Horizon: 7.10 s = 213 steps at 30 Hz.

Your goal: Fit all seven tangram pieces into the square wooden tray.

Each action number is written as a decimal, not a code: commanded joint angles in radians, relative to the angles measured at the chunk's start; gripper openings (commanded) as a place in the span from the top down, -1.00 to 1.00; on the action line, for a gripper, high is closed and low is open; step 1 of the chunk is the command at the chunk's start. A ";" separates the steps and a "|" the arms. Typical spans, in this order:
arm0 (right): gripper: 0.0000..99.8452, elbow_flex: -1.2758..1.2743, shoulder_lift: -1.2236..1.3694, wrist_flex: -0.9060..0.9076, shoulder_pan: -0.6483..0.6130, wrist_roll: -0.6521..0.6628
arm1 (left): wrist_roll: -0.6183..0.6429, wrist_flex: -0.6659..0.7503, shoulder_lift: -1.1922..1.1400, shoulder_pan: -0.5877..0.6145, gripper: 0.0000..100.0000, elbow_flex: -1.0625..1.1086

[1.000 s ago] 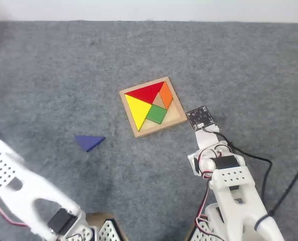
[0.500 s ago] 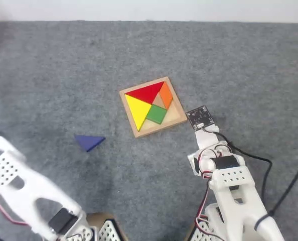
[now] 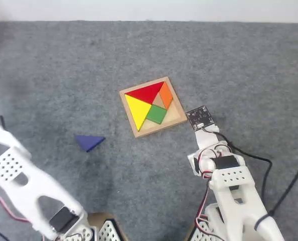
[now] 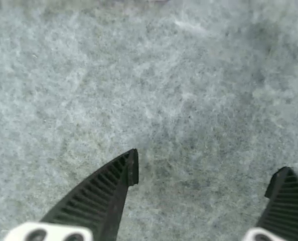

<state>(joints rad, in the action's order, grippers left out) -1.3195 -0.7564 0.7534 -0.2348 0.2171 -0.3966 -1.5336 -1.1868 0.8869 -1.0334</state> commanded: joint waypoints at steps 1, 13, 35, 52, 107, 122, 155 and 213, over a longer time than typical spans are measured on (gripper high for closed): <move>0.20 0.005 0.001 0.002 -0.012 0.011 | -0.005 -0.071 -0.028 -0.072 0.58 0.021; 0.20 0.005 0.001 0.002 -0.012 0.011 | 0.373 -0.038 -0.037 -0.043 0.54 -0.094; 0.20 0.005 0.001 0.002 -0.012 0.011 | 0.334 0.049 -0.035 0.029 0.55 -0.424; 0.20 -0.002 0.001 0.001 -0.013 0.011 | 0.255 0.298 -0.184 0.124 0.60 -0.363; 0.20 0.000 0.001 -0.001 -0.015 0.012 | 0.316 0.253 -0.192 -0.140 0.60 -0.588; 0.20 0.000 0.001 -0.001 -0.045 0.034 | 0.164 -0.017 -0.324 -0.203 0.60 -0.547; 0.20 -0.009 0.002 -0.021 -0.044 0.037 | -0.124 -0.219 0.318 -0.012 0.64 0.371; 0.20 -0.011 0.002 -0.018 -0.044 0.037 | -0.322 -0.153 0.097 -0.049 0.54 0.039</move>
<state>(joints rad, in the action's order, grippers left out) -1.3380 -0.7564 0.7534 -0.2777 0.2417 -0.7250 -1.7070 -1.0948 0.8362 -0.9828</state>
